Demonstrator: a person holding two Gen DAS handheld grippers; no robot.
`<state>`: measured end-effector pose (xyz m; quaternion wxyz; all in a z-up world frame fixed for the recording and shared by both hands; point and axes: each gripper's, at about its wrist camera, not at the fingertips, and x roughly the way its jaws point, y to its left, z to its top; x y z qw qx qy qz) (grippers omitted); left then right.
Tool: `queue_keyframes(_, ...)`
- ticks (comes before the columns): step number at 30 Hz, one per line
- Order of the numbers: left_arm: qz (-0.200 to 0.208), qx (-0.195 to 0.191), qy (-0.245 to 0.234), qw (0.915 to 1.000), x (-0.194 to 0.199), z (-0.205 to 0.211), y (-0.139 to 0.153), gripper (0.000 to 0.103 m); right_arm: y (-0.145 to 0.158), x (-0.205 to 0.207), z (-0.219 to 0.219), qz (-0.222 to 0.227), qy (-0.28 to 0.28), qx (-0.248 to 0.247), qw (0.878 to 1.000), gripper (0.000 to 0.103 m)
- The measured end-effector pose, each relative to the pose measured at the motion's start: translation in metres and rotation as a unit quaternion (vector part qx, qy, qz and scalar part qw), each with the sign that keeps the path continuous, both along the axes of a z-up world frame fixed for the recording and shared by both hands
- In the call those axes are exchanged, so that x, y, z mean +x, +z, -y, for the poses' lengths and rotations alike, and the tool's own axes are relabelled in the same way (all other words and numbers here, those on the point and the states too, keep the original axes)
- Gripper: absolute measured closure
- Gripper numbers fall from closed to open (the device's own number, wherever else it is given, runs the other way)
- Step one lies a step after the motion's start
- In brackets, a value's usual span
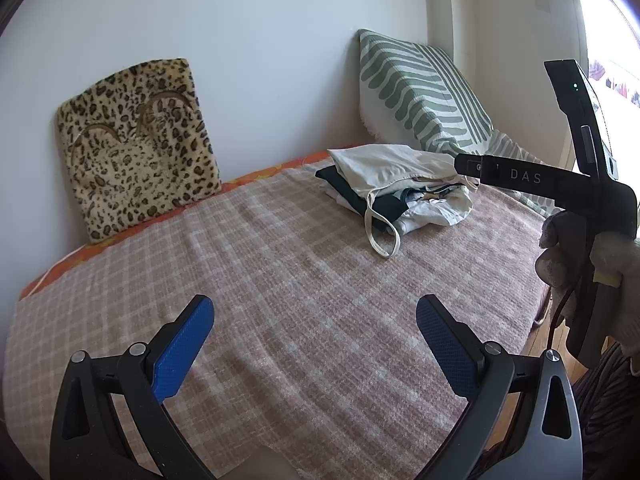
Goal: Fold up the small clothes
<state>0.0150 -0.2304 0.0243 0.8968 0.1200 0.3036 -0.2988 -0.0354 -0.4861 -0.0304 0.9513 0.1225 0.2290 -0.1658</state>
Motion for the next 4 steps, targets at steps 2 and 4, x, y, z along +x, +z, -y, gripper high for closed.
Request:
queue_keyframes(2,-0.001,0.000,0.000,1.0000,0.0000,0.0000,0.0001,0.002,0.0002,-0.0002,-0.0035,0.001,-0.002,0.003,1.000,0.000)
queue_keyframes(4,-0.002,-0.001,0.002,1.0000,-0.0002,-0.0006,-0.0002,0.002,0.0007,-0.0008,-0.0051,0.001,-0.002,0.004,1.000,0.000)
